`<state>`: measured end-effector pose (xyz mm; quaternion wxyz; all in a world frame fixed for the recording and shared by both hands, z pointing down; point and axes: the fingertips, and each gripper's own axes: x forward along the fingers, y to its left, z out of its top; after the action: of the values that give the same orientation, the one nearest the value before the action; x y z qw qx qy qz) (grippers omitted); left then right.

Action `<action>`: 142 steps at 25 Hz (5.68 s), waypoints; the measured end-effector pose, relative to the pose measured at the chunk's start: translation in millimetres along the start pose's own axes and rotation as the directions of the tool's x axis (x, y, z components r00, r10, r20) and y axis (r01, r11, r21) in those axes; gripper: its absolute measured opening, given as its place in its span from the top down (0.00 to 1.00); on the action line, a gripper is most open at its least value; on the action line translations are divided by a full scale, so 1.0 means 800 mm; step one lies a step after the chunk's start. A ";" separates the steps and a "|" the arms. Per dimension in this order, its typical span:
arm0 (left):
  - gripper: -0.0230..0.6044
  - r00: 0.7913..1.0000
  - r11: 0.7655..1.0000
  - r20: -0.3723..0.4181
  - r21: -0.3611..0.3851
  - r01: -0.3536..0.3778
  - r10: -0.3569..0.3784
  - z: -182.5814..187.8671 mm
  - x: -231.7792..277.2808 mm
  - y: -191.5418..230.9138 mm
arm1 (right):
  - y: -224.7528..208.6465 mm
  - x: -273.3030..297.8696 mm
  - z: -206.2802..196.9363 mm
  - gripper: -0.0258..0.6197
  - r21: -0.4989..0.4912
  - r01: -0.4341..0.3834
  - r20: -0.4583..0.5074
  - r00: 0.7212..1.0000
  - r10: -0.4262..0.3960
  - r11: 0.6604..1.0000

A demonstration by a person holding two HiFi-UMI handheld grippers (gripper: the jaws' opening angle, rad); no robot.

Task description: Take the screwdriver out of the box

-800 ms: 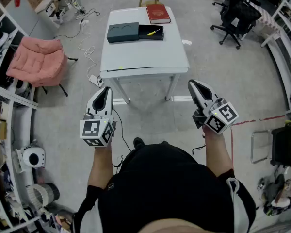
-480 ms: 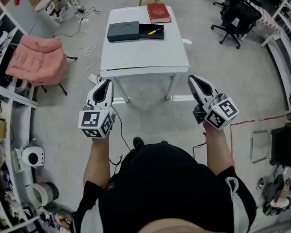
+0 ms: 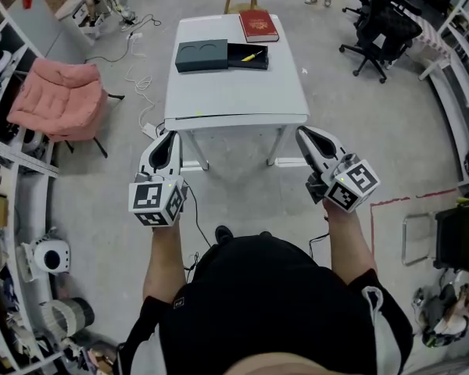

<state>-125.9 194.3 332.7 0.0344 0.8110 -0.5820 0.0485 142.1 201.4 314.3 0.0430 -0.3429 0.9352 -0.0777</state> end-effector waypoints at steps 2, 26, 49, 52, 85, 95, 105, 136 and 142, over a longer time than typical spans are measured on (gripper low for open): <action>0.92 1.000 1.000 -0.007 0.005 0.002 -0.002 -0.004 -0.003 0.010 | 0.004 0.012 -0.002 0.91 0.007 -0.003 0.000 1.000 0.003 1.000; 0.92 0.997 0.998 -0.079 -0.058 0.011 -0.016 -0.052 0.050 0.107 | -0.013 0.133 -0.049 0.91 0.066 -0.024 -0.085 0.996 0.030 0.998; 0.92 0.994 1.000 -0.102 -0.006 -0.025 0.025 0.004 0.320 0.058 | -0.284 0.201 -0.009 0.91 0.135 -0.085 -0.043 0.995 0.091 0.987; 0.92 0.995 1.000 -0.100 0.002 -0.025 0.025 0.009 0.333 0.043 | -0.304 0.196 -0.006 0.91 0.140 -0.089 -0.039 0.995 0.095 0.986; 0.92 0.994 0.998 -0.107 -0.061 0.024 -0.030 -0.020 0.486 0.240 | -0.368 0.424 -0.036 0.91 0.139 -0.010 -0.134 0.991 0.029 0.990; 0.92 0.986 0.992 -0.135 -0.092 0.081 -0.093 -0.036 0.550 0.299 | -0.395 0.495 -0.047 0.91 0.129 0.068 -0.208 0.977 -0.039 0.989; 0.92 0.981 0.991 -0.169 -0.112 0.072 -0.091 -0.046 0.593 0.283 | -0.451 0.513 -0.078 0.91 0.128 0.045 -0.299 0.954 -0.004 0.991; 0.92 0.965 0.985 -0.262 -0.170 -0.038 -0.008 -0.120 0.618 0.270 | -0.538 0.561 -0.265 0.91 -0.095 -0.384 -0.789 0.591 0.165 0.918; 0.92 0.963 0.982 -0.267 -0.174 -0.073 0.024 -0.123 0.603 0.274 | -0.546 0.553 -0.297 0.79 -0.100 -0.468 -0.857 0.489 0.163 0.878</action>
<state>-184.1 -319.0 487.3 0.1846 0.7762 -0.5939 0.1035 50.8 -386.8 612.5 -0.4443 -0.0870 0.8891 -0.0674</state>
